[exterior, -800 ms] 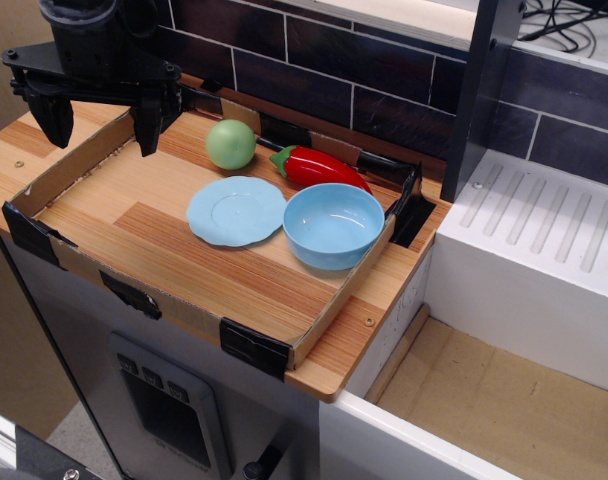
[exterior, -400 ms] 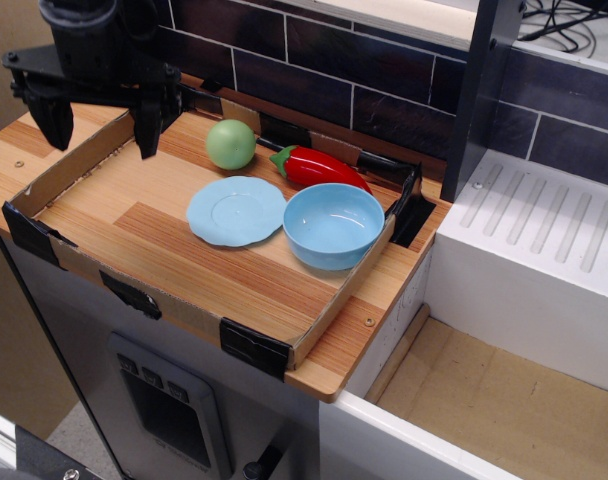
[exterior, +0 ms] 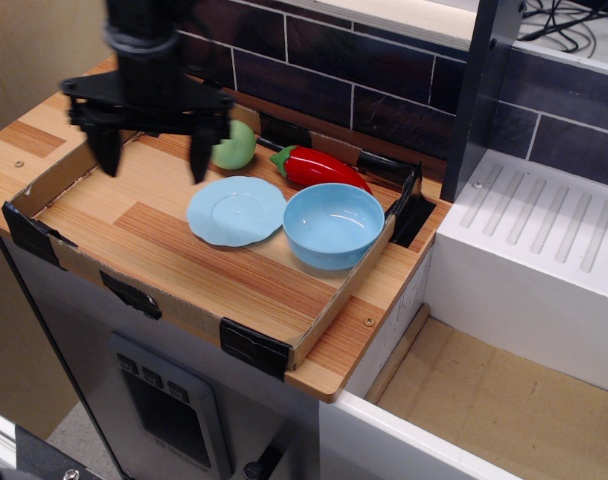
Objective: Put bowl on plate
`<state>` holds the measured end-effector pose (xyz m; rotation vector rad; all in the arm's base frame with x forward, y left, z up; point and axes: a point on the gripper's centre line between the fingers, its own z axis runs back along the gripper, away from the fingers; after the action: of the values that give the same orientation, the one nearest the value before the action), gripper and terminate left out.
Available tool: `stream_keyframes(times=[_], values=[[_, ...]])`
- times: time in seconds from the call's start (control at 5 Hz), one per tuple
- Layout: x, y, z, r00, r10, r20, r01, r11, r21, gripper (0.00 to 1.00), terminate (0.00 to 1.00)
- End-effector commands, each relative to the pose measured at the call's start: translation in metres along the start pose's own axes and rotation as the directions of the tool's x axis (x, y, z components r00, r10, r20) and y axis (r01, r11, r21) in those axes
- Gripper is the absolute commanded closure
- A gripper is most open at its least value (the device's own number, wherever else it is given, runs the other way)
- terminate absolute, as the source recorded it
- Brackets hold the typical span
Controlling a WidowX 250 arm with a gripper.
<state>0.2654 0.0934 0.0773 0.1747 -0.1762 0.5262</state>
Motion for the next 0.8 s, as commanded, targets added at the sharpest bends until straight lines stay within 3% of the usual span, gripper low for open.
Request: stream_keyframes(times=[0.0,0.2,0.6], values=[[-0.002,-0.044,-0.001,1.0,-0.001,-0.002,0.0,0.998,-0.066,0.0,0.0],[0.0,-0.058,-0.011,0.993,-0.121,0.003,0.121,0.99,-0.074,0.0,0.0],[0.01,-0.074,-0.021,0.979,-0.197,0.042,0.201,0.971,-0.127,0.0,0.0]])
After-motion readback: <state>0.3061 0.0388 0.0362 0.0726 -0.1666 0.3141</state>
